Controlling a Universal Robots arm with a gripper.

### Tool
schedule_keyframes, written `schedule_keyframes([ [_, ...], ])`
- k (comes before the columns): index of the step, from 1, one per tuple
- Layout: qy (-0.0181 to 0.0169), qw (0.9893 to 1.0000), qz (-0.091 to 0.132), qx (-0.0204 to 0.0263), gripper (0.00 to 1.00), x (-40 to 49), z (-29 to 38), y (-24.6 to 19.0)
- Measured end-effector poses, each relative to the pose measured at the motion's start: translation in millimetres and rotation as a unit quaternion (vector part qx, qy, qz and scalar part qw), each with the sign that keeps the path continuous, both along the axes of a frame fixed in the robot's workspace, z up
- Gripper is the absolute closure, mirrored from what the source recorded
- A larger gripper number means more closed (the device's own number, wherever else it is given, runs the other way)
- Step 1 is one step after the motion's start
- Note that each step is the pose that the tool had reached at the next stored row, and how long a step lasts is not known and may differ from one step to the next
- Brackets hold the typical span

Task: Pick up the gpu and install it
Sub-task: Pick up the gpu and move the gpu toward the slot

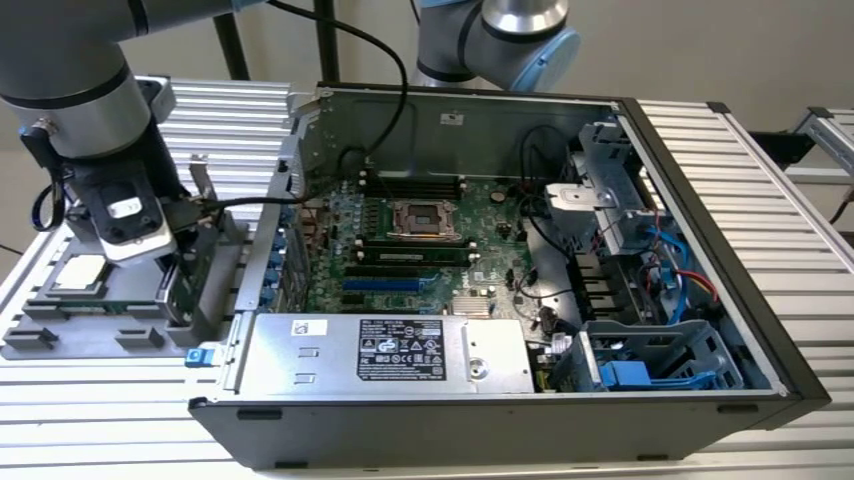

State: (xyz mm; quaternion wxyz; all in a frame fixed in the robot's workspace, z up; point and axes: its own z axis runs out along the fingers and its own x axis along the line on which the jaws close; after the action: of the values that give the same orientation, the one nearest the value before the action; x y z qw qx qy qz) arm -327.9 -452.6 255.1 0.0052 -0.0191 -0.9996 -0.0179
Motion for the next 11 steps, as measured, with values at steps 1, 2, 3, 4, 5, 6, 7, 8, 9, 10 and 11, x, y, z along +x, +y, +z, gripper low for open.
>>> schedule_keyframes([
  [1, 0.0, 1.0, 0.0, 0.0, 1.0, 0.0, 0.7, 0.0],
  [2, 0.0, 1.0, 0.0, 0.0, 1.0, 0.0, 1.5, 0.0],
  [3, 0.0, 1.0, 0.0, 0.0, 1.0, 0.0, 2.3, 0.0],
  [4, 0.0, 1.0, 0.0, 0.0, 1.0, -0.1, 2.9, 0.1],
  [5, 0.0, 1.0, 0.0, 0.0, 1.0, -0.1, 3.6, 0.1],
  [6, -0.0001, 1.0, 0.001, 0.0, 1.0, -0.1, 4.2, 0.1],
  [7, 0.0, 1.0, 0.001, 0.0, 1.0, -0.1, 4.9, 0.1],
  [8, 0.0, 1.0, 0.001, 0.0, 1.0, -0.1, 5.6, 0.1],
  [9, 0.0, 1.0, 0.001, 0.0, 1.0, -0.1, 6.2, 0.1],
  [10, 0.0, 1.0, 0.001, 0.0, 1.0, -0.1, 6.8, 0.1],
  [11, 0.0, 1.0, 0.001, 0.0, 1.0, -0.1, 7.3, 0.1],
])
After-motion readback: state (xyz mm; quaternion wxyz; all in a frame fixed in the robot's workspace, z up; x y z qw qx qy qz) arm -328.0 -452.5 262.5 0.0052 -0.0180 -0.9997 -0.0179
